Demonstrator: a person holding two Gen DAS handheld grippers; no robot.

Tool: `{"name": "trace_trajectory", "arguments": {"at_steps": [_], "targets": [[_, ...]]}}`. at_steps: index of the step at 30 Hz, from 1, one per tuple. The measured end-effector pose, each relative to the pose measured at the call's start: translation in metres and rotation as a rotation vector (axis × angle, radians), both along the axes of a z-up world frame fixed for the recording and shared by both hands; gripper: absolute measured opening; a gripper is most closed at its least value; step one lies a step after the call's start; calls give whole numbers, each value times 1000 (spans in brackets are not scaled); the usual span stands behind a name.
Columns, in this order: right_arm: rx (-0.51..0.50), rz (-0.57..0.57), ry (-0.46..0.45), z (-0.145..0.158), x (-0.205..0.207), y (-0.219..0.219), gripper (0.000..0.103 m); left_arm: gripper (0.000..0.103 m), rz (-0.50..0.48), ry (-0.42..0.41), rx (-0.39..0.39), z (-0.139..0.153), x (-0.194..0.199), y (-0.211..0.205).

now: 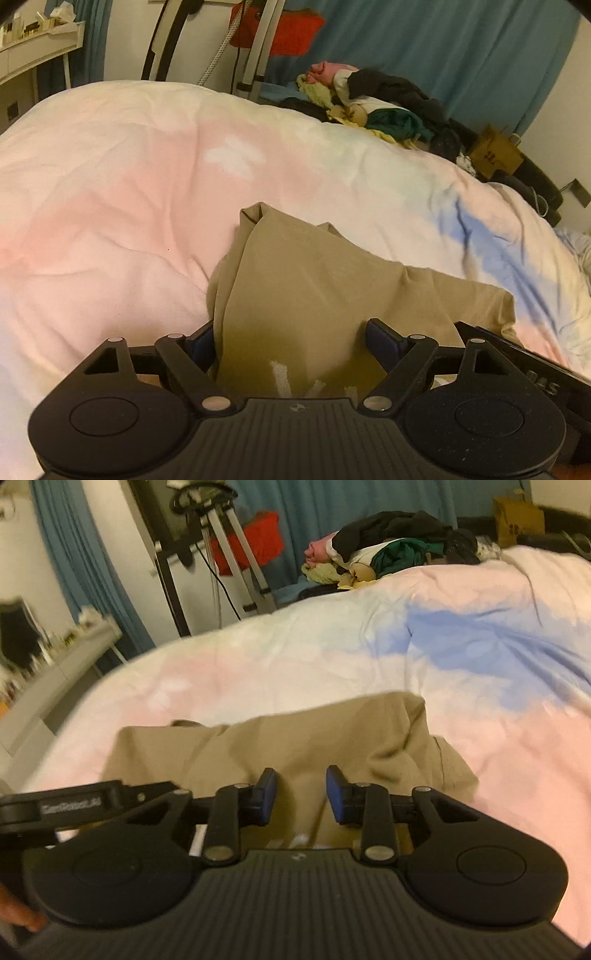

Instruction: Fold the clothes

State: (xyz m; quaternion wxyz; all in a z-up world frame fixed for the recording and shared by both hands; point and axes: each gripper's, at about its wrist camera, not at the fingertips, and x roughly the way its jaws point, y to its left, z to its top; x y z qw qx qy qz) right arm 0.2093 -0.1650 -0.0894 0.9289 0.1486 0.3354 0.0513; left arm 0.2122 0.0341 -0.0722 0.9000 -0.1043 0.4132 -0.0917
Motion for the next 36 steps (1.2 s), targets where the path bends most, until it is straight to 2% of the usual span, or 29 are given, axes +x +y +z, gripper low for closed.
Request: {"name": "trace_trajectory", "arguments": {"at_steps": [1,5,8,12,14,22,24,28,30,33,36], "targets": [[-21,1,8,-3,6,3,33,83,-5,-6,11,0,0,-1],[-5,3,-18,10,-16,5,33,83,-32,-28,35,9,-14,0],[9,5,-39,20,-32,6,33,83,-43,-32,21,20,-37,2],[2,28,-74,42,-76,14,33,83,-59,-51,1,41,-72,5],[-5,25,-51,38,-83,15,34,83,-60,-63,-2,47,-86,6],[-16,10,41,17,-105,19,33,83,-28,31,4,29,-100,7],[7,3,53,15,-104,16,33,83,-19,30,-39,33,-105,13],[29,-6,57,14,-105,15,33,83,-7,38,-182,42,-125,32],[40,-11,60,14,-105,14,33,83,1,74,-263,42,-130,41],[55,-19,62,14,-106,12,33,83,12,169,-437,29,-135,53],[66,-26,65,14,-107,11,33,83,24,223,-512,13,-128,53]]}}
